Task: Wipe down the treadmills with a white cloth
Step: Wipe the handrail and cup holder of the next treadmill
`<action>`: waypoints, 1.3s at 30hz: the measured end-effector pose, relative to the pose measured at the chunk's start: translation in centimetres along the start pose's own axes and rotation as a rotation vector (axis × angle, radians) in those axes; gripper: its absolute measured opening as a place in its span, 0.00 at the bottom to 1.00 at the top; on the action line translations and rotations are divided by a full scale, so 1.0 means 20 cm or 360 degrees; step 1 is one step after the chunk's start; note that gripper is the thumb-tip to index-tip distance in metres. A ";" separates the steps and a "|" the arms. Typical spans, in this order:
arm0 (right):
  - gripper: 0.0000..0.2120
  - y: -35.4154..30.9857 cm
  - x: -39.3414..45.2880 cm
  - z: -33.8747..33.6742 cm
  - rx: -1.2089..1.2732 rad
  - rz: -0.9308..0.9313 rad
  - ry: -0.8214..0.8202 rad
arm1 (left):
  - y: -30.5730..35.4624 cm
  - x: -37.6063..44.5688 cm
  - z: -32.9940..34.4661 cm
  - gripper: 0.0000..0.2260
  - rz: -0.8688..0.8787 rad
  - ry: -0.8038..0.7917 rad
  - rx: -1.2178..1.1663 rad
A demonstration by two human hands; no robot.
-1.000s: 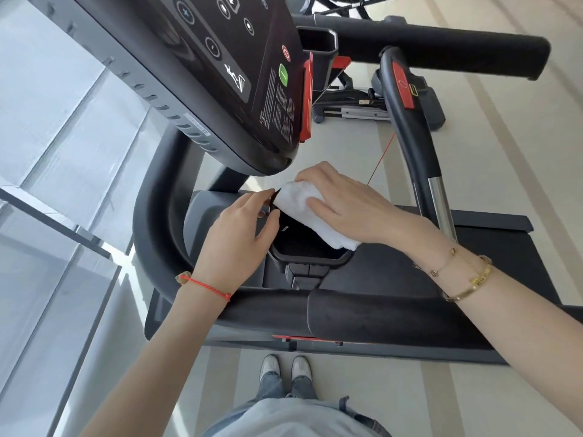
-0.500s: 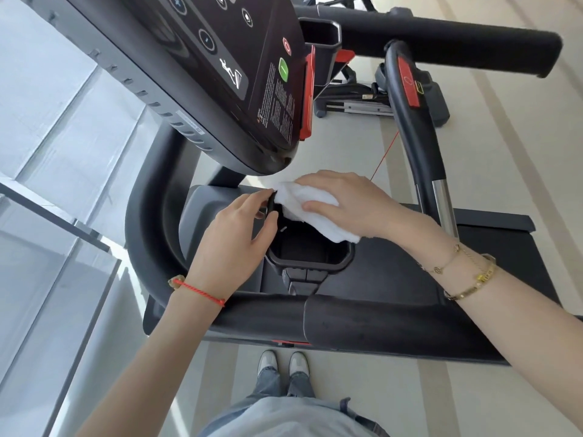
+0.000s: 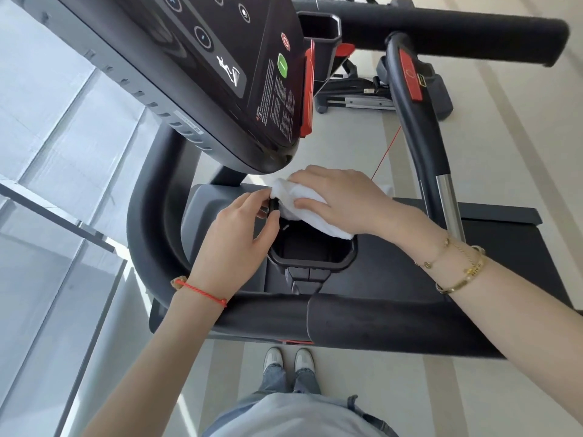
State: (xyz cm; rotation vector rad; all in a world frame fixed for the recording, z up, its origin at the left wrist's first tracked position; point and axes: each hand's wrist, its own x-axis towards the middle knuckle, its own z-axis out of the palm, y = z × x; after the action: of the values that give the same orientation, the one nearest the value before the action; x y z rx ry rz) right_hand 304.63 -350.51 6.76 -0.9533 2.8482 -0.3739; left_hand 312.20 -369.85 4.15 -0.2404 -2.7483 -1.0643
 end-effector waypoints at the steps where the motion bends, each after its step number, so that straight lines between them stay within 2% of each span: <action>1: 0.17 0.01 -0.03 0.00 0.0069 0.0063 0.0024 | 0.00 0.00 0.00 0.16 -0.0004 -0.0003 0.0006; 5: 0.16 0.06 -0.18 0.05 0.0511 0.0418 0.0162 | 0.01 0.00 0.00 0.16 -0.0014 0.0009 0.0006; 7: 0.17 0.03 -0.22 0.08 0.0541 0.0494 0.0201 | 0.01 0.00 0.00 0.16 -0.0016 0.0013 0.0000; 10: 0.17 -0.01 -0.15 0.07 0.0384 0.0381 0.0250 | 0.00 0.00 0.00 0.16 -0.0006 0.0016 -0.0012; 14: 0.18 -0.02 0.02 -0.01 0.0139 0.0041 0.0008 | 0.00 0.00 0.00 0.15 0.0004 0.0015 -0.0005; 17: 0.18 -0.03 0.05 -0.01 0.0059 -0.0042 -0.0021 | -0.01 0.00 0.00 0.15 -0.0008 0.0027 0.0014; 19: 0.17 -0.01 -0.01 0.01 0.0085 0.0057 0.0053 | 0.00 0.00 0.00 0.15 0.0000 0.0020 0.0014; 22: 0.15 0.02 -0.13 0.03 0.0406 0.0369 0.0154 | -0.01 0.00 0.00 0.16 -0.0019 0.0023 0.0021; 26: 0.19 -0.04 -0.27 0.11 0.0648 0.0670 0.0289 | -0.01 0.00 0.01 0.16 -0.0018 0.0027 0.0006; 28: 0.20 -0.08 -0.28 0.12 0.0691 0.0711 0.0334 | -0.01 0.00 0.01 0.16 -0.0010 0.0029 -0.0002; 32: 0.17 -0.04 -0.17 0.06 0.0675 0.0709 0.0214 | -0.01 0.00 0.01 0.16 0.0001 0.0031 -0.0008; 34: 0.16 -0.05 -0.16 0.06 0.0702 0.0738 0.0239 | -0.01 0.00 0.00 0.16 0.0003 0.0030 -0.0016; 39: 0.25 -0.19 -0.35 0.14 0.0982 0.0900 0.0415 | 0.00 0.00 0.00 0.16 0.0006 0.0022 -0.0028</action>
State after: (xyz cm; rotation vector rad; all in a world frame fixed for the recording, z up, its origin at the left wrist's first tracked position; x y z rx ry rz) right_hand 312.97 -349.70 5.27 0.0163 2.7440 -1.2597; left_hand 312.20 -369.85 4.07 -0.2403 -2.7264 -1.0856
